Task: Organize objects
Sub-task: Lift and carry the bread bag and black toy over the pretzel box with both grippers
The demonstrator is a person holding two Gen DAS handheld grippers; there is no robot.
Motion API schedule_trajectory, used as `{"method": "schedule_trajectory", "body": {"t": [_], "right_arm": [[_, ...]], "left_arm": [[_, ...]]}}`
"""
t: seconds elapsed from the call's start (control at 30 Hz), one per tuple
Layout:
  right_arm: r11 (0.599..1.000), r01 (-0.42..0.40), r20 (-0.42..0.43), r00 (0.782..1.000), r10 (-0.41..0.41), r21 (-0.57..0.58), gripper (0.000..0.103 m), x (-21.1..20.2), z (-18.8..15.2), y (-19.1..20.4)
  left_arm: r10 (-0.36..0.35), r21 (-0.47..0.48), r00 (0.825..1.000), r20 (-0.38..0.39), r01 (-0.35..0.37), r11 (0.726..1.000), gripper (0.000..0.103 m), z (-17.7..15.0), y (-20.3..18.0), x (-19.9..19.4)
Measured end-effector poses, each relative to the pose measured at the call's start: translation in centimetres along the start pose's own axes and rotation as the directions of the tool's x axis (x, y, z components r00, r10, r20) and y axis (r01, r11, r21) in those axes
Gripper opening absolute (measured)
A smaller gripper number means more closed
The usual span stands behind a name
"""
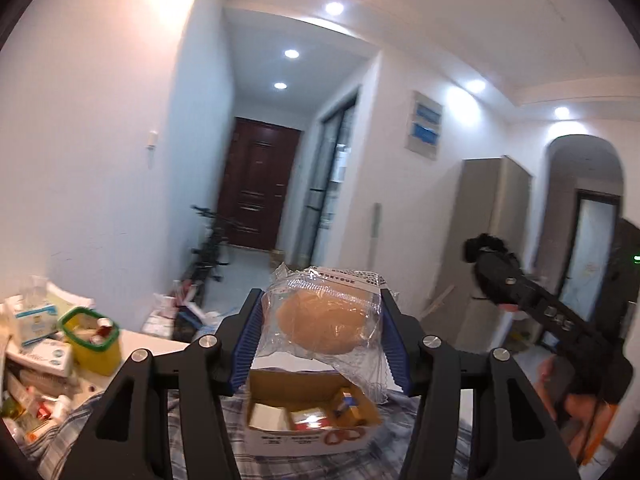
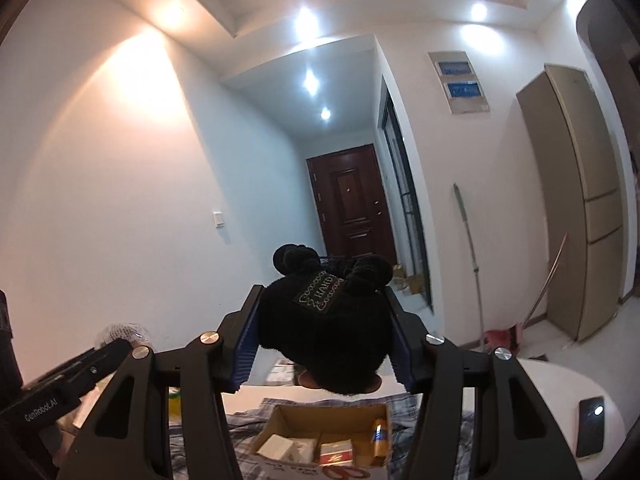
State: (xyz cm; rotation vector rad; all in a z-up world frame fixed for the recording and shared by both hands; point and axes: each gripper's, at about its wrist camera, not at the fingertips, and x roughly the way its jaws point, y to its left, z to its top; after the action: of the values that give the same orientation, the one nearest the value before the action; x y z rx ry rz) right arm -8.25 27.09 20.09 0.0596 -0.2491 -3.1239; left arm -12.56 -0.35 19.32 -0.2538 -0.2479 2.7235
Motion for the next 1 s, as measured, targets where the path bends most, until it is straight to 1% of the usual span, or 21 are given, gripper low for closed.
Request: {"method": "schedule_trajectory", "body": {"t": [0.07, 0.13, 0.23, 0.33, 0.5, 0.63, 0.73, 0.83, 0.9, 0.93, 1.0], "right_arm": [[1.000, -0.020, -0.013, 1.000, 0.020, -0.016, 0.055, 0.4, -0.3, 0.7], [0.998, -0.052, -0.039, 0.998, 0.051, -0.018, 0.055, 0.7, -0.6, 1.1], [0.998, -0.060, -0.064, 0.996, 0.059, -0.007, 0.055, 1.5, -1.1, 1.4], [0.998, -0.051, -0.090, 0.995, 0.048, -0.027, 0.055, 2.6, -1.5, 1.2], [0.998, -0.062, -0.128, 0.990, 0.063, 0.005, 0.055, 3.7, -1.9, 0.2], [0.999, -0.041, -0.134, 0.990, 0.041, 0.004, 0.055, 4.3, -1.9, -0.3], [1.000, -0.023, -0.151, 0.988, 0.023, 0.001, 0.055, 5.1, -2.3, -0.4], [1.000, -0.020, -0.187, 0.982, 0.019, -0.001, 0.055, 6.0, -3.0, -0.4], [1.000, -0.018, -0.206, 0.978, 0.018, -0.003, 0.055, 6.6, -3.5, -0.3], [1.000, -0.015, -0.218, 0.976, 0.013, -0.006, 0.055, 7.0, -3.8, -0.4], [1.000, -0.007, -0.236, 0.972, 0.004, -0.014, 0.055, 7.4, -4.3, -0.3]], "left_arm": [[0.050, 0.045, 0.999, 0.015, -0.050, 0.998, 0.057, -0.2, 0.1, 0.0], [0.088, 0.060, 0.995, 0.042, -0.090, 0.994, 0.057, -0.4, 0.1, -0.3], [0.087, 0.081, 0.994, 0.061, -0.092, 0.993, 0.057, -0.6, -0.3, -0.9], [0.102, 0.065, 0.991, 0.084, -0.107, 0.992, 0.057, -0.7, -0.3, -1.2], [0.121, 0.033, 0.990, 0.076, -0.124, 0.992, 0.057, -0.7, 0.8, -0.3], [0.117, 0.026, 0.993, 0.034, -0.118, 0.993, 0.057, -1.0, 1.5, 1.2], [0.102, 0.020, 0.995, -0.009, -0.102, 0.995, 0.057, -2.0, 1.9, 3.4], [0.090, 0.039, 0.993, -0.071, -0.087, 0.995, 0.057, -3.7, 1.8, 6.6], [0.110, 0.065, 0.988, -0.109, -0.104, 0.992, 0.057, -5.1, 1.3, 8.8], [0.135, 0.085, 0.983, -0.123, -0.125, 0.989, 0.057, -5.9, 1.1, 9.8], [0.223, 0.129, 0.965, -0.135, -0.206, 0.970, 0.057, -7.3, 0.9, 11.7]]}}
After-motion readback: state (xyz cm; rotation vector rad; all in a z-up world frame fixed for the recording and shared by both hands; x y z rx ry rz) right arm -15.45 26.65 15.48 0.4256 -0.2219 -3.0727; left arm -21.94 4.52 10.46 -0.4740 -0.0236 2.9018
